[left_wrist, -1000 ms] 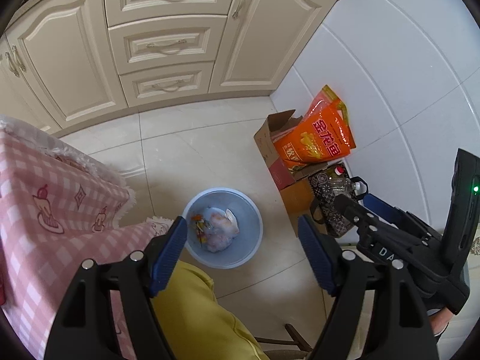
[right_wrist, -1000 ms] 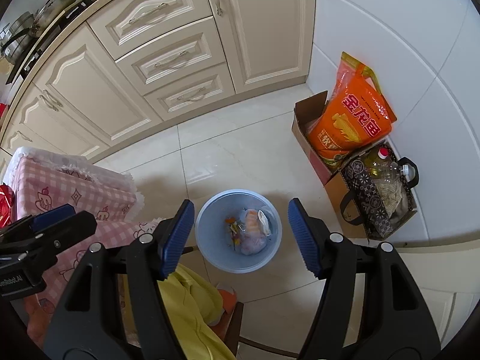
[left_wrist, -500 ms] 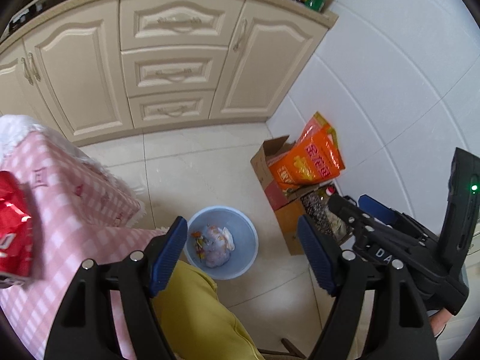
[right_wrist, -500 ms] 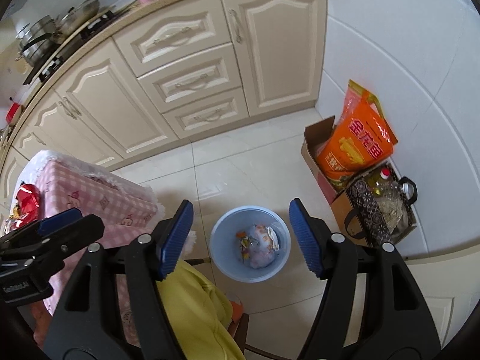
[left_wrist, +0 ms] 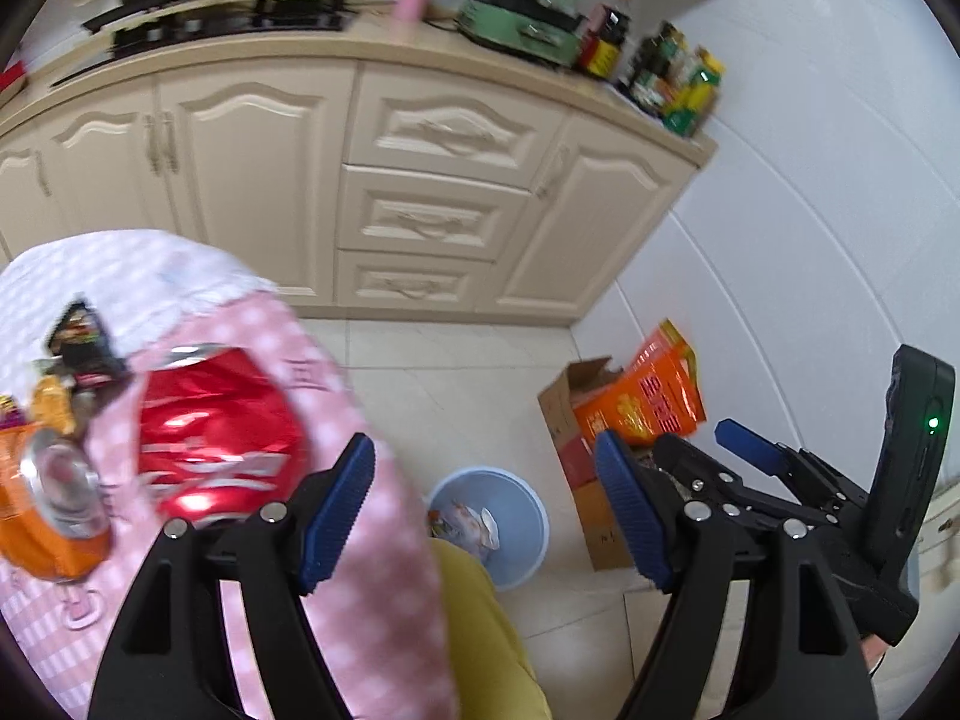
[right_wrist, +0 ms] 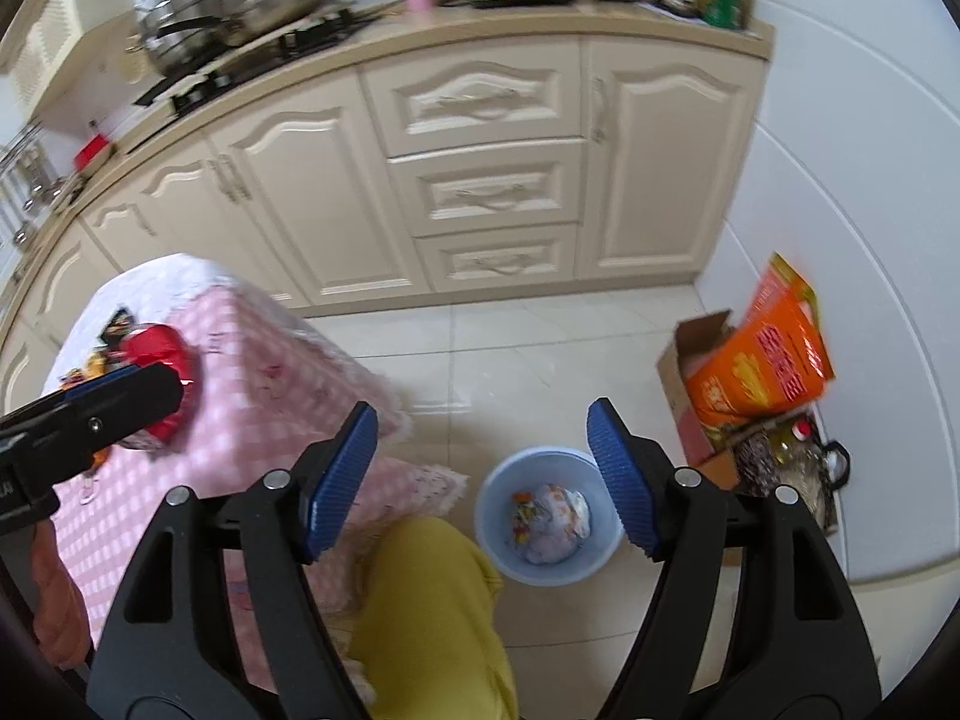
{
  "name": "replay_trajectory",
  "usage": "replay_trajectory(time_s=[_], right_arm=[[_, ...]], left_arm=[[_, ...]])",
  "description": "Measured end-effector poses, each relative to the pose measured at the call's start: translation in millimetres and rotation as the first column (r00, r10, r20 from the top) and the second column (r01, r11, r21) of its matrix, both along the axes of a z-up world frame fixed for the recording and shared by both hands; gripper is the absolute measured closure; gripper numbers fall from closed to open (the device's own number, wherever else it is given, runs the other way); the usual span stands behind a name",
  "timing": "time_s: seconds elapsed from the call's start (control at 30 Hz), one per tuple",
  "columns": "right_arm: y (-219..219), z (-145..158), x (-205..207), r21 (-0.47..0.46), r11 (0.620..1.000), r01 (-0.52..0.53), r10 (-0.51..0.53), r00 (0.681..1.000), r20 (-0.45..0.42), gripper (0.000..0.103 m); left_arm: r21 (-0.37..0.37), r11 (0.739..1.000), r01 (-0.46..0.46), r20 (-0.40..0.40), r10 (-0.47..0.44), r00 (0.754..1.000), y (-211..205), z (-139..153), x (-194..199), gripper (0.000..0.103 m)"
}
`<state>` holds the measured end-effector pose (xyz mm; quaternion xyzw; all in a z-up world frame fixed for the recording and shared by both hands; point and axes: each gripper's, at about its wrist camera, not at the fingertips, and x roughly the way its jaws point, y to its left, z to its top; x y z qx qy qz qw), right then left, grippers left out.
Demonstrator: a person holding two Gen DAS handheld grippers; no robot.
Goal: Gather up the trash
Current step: 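Move both open tools back over the table toward the remaining wrappers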
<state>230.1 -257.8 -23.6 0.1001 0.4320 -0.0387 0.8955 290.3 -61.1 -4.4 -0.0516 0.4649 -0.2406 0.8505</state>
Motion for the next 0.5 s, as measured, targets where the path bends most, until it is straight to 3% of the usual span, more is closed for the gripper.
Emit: replay_trajectory(time_s=[0.27, 0.5], right_arm=[[53.4, 30.2, 20.9, 0.003, 0.996, -0.091, 0.091, 0.995, 0.042, 0.025], [116.0, 47.2, 50.8, -0.011, 0.981, -0.192, 0.193, 0.981, 0.034, 0.021]], left_arm=[[-0.016, 0.988, -0.153, 0.037, 0.153, 0.988, 83.9, 13.8, 8.3, 0.029], [-0.075, 0.951, -0.301, 0.007, 0.302, 0.953, 179.8, 16.4, 18.1, 0.020]])
